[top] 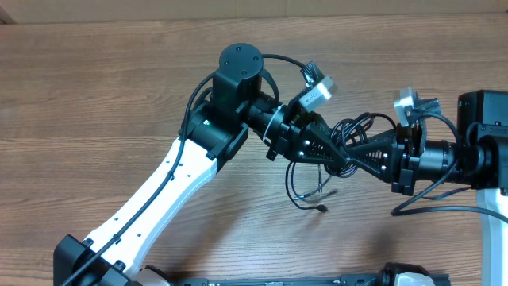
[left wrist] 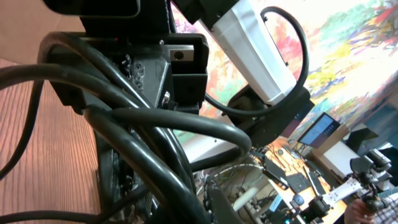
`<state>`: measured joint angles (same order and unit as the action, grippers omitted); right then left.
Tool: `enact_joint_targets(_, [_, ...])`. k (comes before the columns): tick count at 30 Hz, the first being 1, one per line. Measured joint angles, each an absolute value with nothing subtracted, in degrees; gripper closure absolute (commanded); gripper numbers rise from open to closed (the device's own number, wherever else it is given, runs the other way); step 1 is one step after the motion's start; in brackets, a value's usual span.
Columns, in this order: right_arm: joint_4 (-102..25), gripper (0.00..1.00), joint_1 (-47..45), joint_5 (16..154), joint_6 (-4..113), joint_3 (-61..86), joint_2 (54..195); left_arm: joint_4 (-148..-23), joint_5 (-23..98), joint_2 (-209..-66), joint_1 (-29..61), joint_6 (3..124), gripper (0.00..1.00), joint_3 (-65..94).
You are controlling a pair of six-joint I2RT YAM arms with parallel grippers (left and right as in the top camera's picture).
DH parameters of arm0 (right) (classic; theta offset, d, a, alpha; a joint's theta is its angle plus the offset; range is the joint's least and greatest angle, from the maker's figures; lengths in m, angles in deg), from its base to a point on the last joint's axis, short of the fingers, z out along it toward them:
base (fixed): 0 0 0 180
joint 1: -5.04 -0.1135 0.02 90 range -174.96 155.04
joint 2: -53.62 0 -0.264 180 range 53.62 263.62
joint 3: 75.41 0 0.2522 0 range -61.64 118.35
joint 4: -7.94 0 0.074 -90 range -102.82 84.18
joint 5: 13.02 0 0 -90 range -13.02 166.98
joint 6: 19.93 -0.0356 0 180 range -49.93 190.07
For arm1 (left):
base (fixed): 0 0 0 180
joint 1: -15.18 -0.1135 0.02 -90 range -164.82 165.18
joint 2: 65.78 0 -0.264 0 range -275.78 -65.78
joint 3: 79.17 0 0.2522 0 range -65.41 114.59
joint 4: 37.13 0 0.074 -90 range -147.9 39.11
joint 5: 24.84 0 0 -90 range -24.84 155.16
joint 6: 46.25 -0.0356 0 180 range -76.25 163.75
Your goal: Untangle cables
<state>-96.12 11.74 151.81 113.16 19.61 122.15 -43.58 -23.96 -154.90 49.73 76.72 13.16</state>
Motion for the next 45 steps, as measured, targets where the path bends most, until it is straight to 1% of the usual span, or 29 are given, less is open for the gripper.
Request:
enact_joint_targets(1, [-96.47,0.96,11.74,151.76,113.14,19.61,122.15,-43.58,-24.03,-154.86,49.73,76.80,0.96,13.16])
enact_joint_targets(3, [-96.91,0.96,11.74,151.50,112.72,19.61,122.15,-43.58,-24.05,-154.86,49.73,77.09,0.93,13.16])
enact_joint_targets(4, [-96.54,0.96,11.74,151.04,111.63,19.61,122.15,-43.61,-24.03,-154.86,49.49,77.55,0.69,13.16])
enact_joint_targets(5, [-96.19,0.96,11.74,150.23,110.04,19.61,122.15,-43.69,-24.05,-154.86,49.31,78.05,0.57,13.16])
enact_joint_targets(6, [-95.86,0.96,11.74,149.21,109.23,19.61,122.15,-43.78,-24.05,-154.86,48.85,78.60,0.51,13.16])
enact_joint_targets(8, [-95.27,0.96,11.74,146.58,106.84,19.61,122.15,-43.85,-24.05,-154.79,47.28,80.39,0.12,13.16])
enact_joint_targets(9, [-94.79,0.96,11.74,145.32,105.49,19.61,122.15,-44.02,-23.92,-154.79,46.21,81.09,0.00,13.16])
enact_joint_targets(13, [-91.38,0.96,11.74,141.38,98.67,19.56,122.15,-49.73,-19.68,-154.79,42.23,84.89,0.00,13.18])
enact_joint_targets(16, [-90.29,0.96,11.74,140.16,95.54,19.56,122.15,-56.13,-12.70,-154.77,41.66,86.51,0.00,13.18])
enact_joint_targets(18, [-90.22,0.96,11.74,139.70,94.65,19.56,122.15,-62.77,-6.69,-154.62,41.70,86.38,0.00,13.35])
enact_joint_targets(22, [-87.77,0.96,11.74,135.00,89.73,19.56,122.15,-79.49,8.10,-154.49,41.81,82.71,0.00,13.59])
enact_joint_targets(26, [-86.77,0.96,11.70,125.54,83.57,19.56,122.15,-92.32,27.80,-154.36,44.90,77.57,0.00,13.53])
enact_joint_targets(28, [-85.98,0.96,11.70,122.13,82.19,19.56,122.15,-93.40,35.47,-153.85,47.10,76.28,0.00,13.49])
enact_joint_targets(30, [-84.56,0.96,11.70,119.42,80.64,19.56,122.15,-93.59,39.53,-152.41,48.22,75.89,0.00,13.49])
enact_joint_targets(33, [-83.84,0.96,11.70,115.57,78.26,19.56,122.15,-93.88,48.50,-146.62,51.39,74.77,0.00,13.49])
enact_joint_targets(36, [-83.91,0.96,11.70,114.45,77.03,19.56,122.15,-93.81,54.05,-142.03,55.91,70.38,0.00,13.49])
enact_joint_targets(40, [-85.39,0.96,11.70,116.88,76.79,19.56,122.15,-94.38,57.39,-137.00,62.03,57.57,0.00,13.49])
enact_joint_targets(45, [-93.94,0.96,11.70,119.61,85.93,19.56,121.65,-94.47,58.55,-136.92,63.58,49.53,0.00,13.49])
